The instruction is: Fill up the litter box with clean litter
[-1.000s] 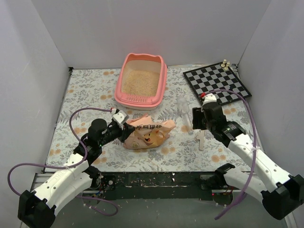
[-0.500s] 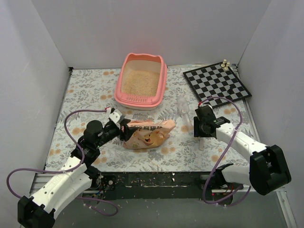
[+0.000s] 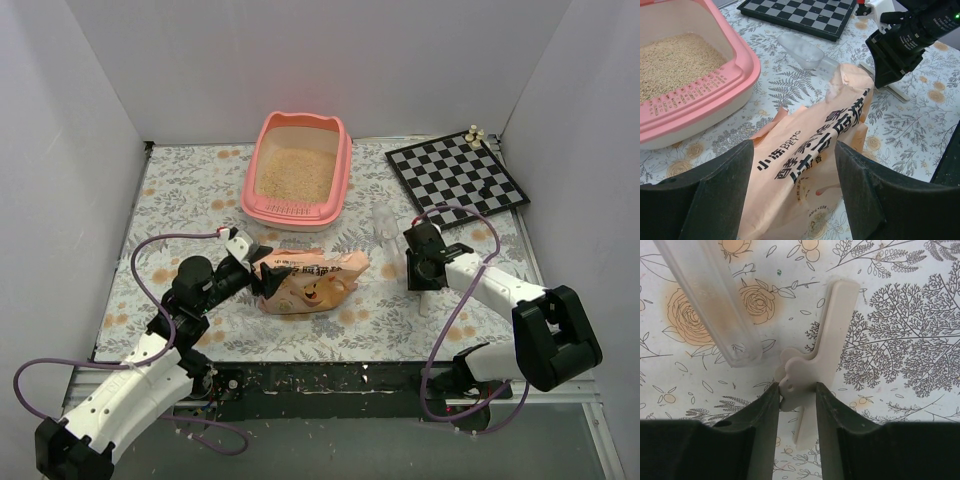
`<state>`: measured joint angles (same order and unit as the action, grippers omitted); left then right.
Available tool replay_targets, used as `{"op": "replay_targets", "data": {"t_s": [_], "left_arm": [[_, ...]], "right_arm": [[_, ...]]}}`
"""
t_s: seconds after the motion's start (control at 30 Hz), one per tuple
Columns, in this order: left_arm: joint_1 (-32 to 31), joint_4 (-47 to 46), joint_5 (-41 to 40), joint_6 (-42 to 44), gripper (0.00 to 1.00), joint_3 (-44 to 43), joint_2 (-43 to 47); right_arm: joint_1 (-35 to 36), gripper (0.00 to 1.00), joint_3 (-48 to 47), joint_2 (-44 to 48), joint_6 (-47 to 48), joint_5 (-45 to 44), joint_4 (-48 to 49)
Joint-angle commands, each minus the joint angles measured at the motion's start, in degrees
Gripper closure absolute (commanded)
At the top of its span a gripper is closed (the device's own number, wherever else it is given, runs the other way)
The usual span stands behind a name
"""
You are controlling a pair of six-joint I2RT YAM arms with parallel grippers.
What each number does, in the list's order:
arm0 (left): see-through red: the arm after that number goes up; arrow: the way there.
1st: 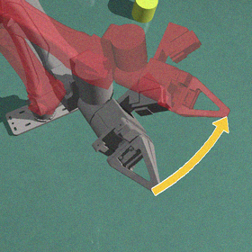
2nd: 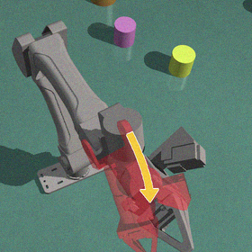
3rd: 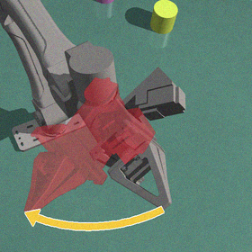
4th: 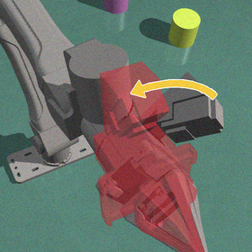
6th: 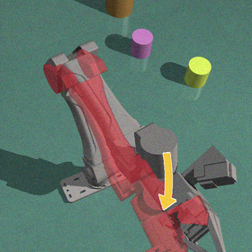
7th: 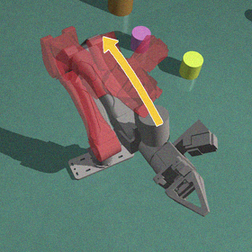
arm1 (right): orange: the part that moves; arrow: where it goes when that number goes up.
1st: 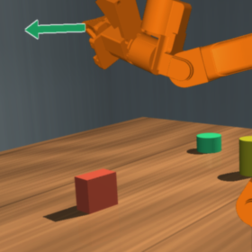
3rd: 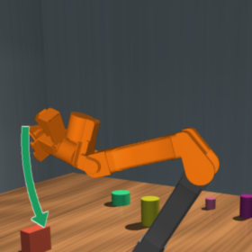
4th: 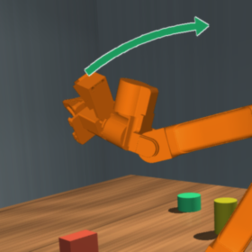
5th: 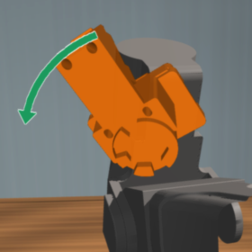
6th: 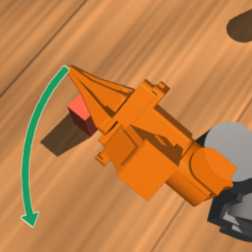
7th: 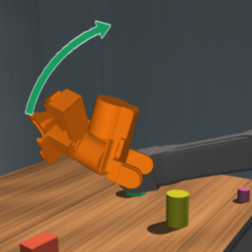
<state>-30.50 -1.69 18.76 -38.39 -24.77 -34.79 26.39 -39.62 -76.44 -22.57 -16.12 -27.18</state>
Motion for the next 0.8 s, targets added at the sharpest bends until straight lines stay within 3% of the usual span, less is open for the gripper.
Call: {"op": "replay_targets", "data": {"t_s": [0.0, 0.13, 0.57, 0.77], "left_arm": [[-0.6, -0.6, -1.0, 0.0, 0.34, 0.2, 1.3], [-1.0, -0.5, -1.1, 0.0, 0.33, 0.3, 1.5], [-1.5, 0.6, -0.5, 0.4, 0.32, -1.7, 1.7], [-1.5, 5.2, 1.5, -1.1, 0.32, -9.6, -0.5]], "right_arm": [[0.5, 0.67, -1.3, -1.0, -1.1, -2.3, 0.3], [0.6, 0.97, -1.3, -0.8, -1.2, -3.0, 0.1], [0.6, 0.99, -2.7, 9.6, 1.7, -7.7, -4.3], [0.6, 0.99, -8.8, 18.3, 6.4, -1.5, -6.2]]}}
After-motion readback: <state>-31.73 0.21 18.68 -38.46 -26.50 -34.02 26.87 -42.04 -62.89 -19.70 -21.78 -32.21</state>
